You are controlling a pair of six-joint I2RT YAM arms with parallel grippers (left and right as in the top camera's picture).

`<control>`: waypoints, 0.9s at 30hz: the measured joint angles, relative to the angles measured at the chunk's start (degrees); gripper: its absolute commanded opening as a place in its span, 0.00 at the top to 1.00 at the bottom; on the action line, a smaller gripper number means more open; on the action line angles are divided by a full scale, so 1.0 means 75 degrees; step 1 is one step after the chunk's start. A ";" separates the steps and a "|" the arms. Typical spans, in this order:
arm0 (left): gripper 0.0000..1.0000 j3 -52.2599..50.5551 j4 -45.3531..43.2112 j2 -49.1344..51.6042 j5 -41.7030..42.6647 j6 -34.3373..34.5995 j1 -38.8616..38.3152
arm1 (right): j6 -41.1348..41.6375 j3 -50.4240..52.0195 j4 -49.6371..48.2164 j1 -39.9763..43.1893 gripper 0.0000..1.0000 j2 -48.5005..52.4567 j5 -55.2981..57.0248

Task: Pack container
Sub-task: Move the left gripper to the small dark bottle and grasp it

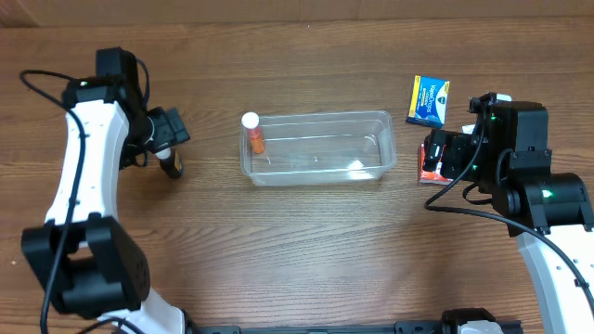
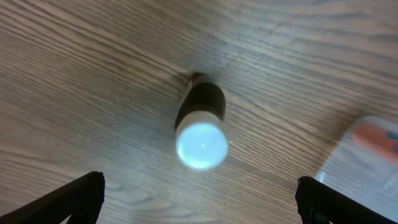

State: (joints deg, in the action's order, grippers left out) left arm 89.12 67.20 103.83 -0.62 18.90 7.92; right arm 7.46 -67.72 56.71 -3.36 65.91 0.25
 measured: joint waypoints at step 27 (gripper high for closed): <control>0.62 -0.0050 -0.0571 0.0749 0.0140 -0.0408 0.0000 | -0.0003 0.0000 0.0047 0.0000 0.00 0.0000 0.0000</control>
State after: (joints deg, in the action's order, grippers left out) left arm 88.75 62.92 109.45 0.43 15.84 7.92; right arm 7.44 -67.72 57.06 -3.36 65.91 0.25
